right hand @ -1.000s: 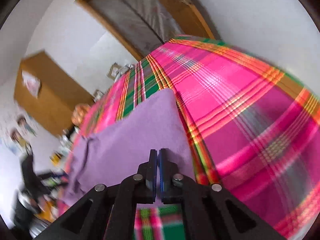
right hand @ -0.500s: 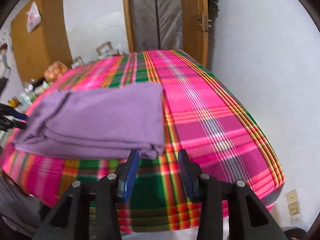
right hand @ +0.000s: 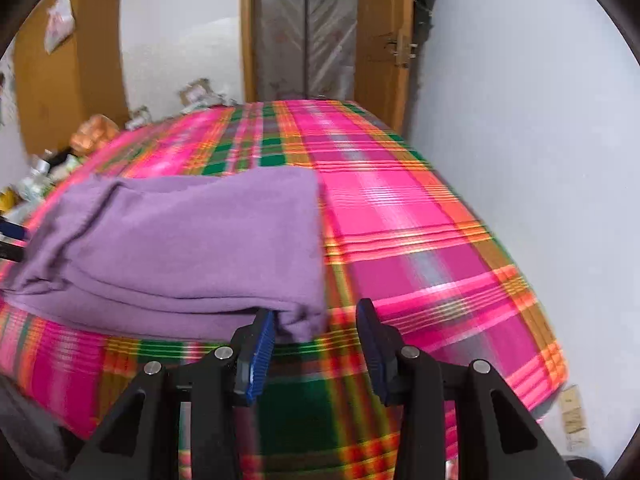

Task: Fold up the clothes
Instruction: 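Move the right gripper over the edge of the folded lilac sweatshirt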

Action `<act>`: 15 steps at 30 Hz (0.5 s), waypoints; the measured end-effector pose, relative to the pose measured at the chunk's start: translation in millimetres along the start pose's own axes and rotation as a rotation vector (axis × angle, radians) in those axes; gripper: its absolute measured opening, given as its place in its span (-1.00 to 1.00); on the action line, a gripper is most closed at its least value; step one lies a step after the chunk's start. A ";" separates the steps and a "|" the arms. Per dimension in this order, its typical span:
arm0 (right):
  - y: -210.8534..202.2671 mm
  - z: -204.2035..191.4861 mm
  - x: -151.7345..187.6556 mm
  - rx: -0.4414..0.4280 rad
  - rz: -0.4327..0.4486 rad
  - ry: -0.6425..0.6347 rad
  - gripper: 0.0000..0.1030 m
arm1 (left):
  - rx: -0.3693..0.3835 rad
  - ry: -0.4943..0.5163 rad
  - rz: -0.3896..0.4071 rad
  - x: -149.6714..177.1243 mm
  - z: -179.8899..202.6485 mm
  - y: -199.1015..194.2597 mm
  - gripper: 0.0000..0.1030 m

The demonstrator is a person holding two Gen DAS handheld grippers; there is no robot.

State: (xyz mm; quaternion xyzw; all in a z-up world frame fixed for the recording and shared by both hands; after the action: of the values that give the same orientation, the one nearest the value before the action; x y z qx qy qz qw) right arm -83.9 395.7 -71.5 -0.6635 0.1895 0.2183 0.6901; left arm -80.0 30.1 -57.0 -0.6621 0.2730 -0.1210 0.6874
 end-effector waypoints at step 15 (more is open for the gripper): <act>-20.4 24.8 10.0 0.028 0.020 0.052 -0.25 | 0.001 -0.006 -0.006 -0.2 -0.9 1.0 0.07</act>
State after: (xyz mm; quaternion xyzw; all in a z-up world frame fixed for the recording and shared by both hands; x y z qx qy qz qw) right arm -65.1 420.5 -58.8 -0.6572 0.2169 0.2050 0.6921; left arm -80.9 29.5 -57.9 -0.6629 0.2690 -0.1210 0.6882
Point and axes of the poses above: each gripper's, at about its wrist camera, not at the fingertips, and y roughly the way its jaws point, z to its right, x to its underside, the point moved 9 cm from there along y, roughly the way its jaws point, and after that the axes turned 13 degrees about -z, right-handed, at the moved point
